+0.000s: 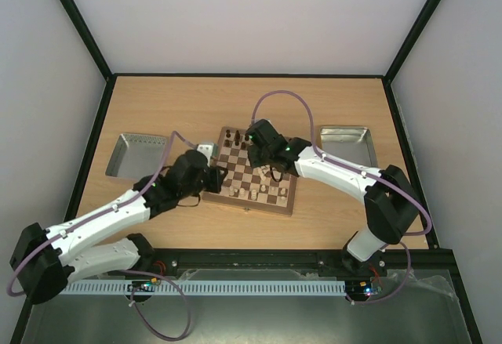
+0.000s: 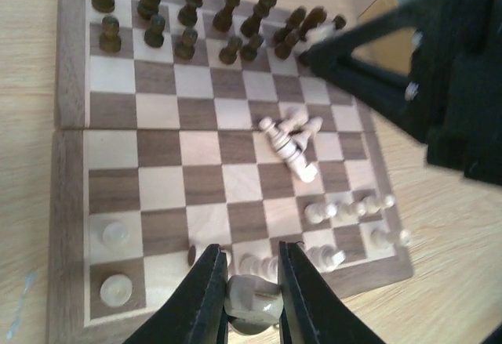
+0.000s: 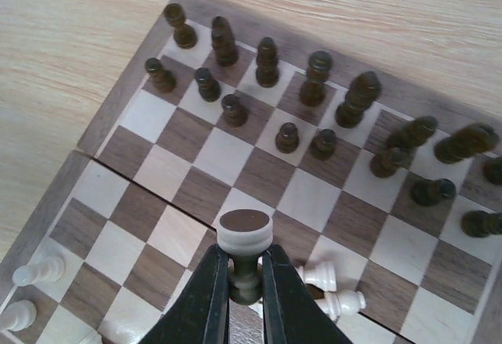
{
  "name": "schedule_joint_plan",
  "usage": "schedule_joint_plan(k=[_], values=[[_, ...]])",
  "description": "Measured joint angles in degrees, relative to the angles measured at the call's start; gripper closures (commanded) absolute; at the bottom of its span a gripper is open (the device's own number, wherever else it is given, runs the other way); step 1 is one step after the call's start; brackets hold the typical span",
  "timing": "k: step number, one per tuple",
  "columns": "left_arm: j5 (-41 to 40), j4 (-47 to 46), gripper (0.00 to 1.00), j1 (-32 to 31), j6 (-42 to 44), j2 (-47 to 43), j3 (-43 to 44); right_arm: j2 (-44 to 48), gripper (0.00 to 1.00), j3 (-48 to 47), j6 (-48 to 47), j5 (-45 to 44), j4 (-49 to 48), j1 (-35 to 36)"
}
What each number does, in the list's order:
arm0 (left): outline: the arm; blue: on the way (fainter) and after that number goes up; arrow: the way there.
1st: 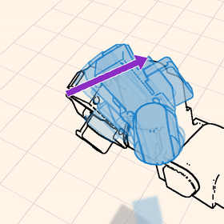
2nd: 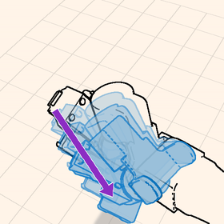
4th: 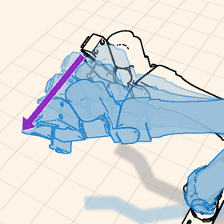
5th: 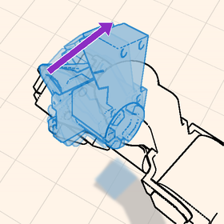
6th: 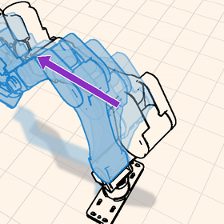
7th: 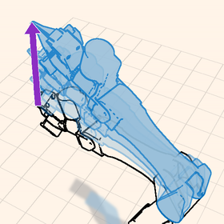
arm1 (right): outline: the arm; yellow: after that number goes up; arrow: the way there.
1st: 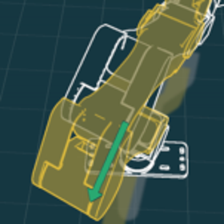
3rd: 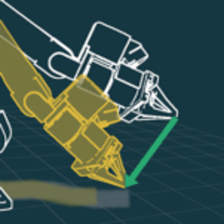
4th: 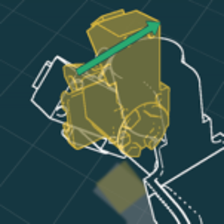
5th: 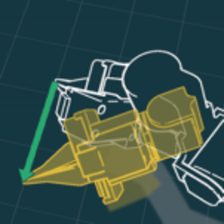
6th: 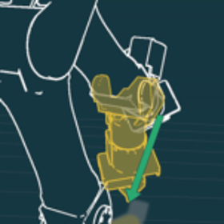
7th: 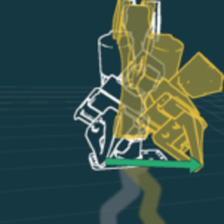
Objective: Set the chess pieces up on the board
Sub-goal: Pick up the chess piece from the chessboard, then place the chess piece on the chessboard.
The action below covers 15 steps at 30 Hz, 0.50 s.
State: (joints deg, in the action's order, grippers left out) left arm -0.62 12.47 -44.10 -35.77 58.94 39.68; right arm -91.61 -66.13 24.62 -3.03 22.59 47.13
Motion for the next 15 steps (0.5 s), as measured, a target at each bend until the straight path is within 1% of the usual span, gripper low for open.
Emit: schedule_joint_plan(k=[5,10,15], values=[[-10.51,0.15,0.89,-7.91,-0.72,-0.15,-4.52,1.11,0.92,1.27,2.19,-1.60,-0.09,-0.26],[-15.10,-1.66,0.88,-11.08,-1.36,0.35,-8.94,1.22,0.92,1.53,3.08,-1.88,-0.17,-0.26],[-17.25,-5.51,0.88,-12.26,-1.16,3.39,-10.16,1.25,0.92,1.68,3.13,-1.88,-0.17,-0.26]])
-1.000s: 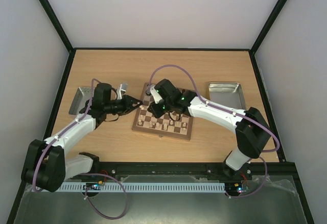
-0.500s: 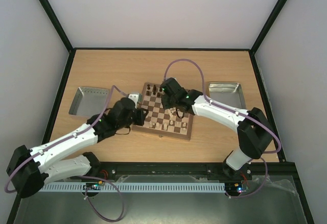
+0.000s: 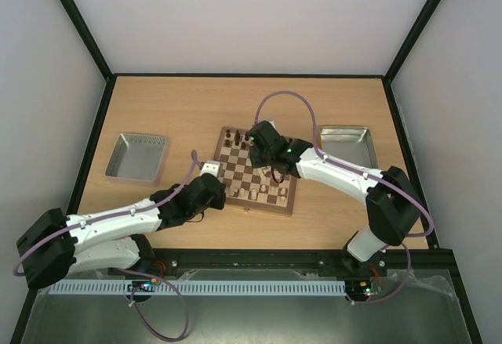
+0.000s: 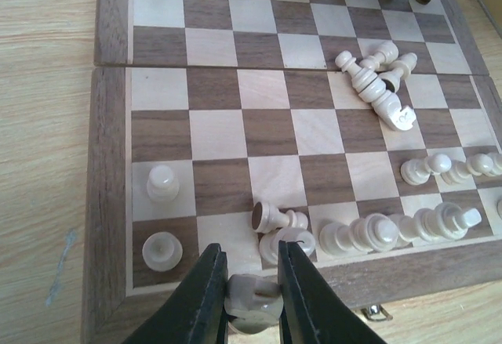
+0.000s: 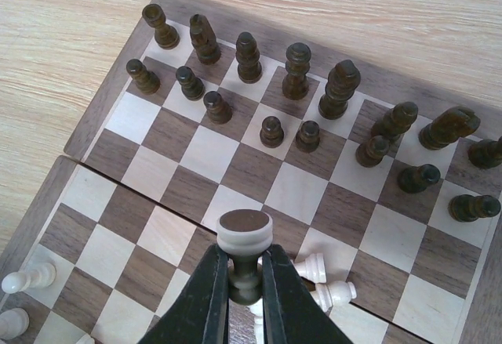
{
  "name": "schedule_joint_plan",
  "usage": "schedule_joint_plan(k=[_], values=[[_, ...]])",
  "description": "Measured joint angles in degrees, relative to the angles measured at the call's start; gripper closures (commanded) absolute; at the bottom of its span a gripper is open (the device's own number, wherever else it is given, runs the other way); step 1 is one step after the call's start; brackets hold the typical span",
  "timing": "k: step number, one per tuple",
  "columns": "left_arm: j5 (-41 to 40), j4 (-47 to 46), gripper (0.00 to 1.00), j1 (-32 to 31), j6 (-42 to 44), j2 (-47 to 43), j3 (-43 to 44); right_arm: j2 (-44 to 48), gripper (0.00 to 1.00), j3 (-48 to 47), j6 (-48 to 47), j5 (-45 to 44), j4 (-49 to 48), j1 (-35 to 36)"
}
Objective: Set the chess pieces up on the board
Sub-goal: Place the chess piece on the chessboard.
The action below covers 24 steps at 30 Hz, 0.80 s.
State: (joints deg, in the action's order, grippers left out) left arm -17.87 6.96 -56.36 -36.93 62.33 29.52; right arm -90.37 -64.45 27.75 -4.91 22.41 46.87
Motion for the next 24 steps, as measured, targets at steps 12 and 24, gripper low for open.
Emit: schedule_joint_plan(k=[12,24], values=[[-1.73,-7.93,0.86,-0.24,0.55,4.98,-2.99,0.07,0.92,0.04,0.00,0.00,0.00,0.00],[-1.77,-12.02,0.84,-0.24,0.94,9.01,-3.34,0.07,0.92,0.04,-0.02,0.02,0.02,0.00]])
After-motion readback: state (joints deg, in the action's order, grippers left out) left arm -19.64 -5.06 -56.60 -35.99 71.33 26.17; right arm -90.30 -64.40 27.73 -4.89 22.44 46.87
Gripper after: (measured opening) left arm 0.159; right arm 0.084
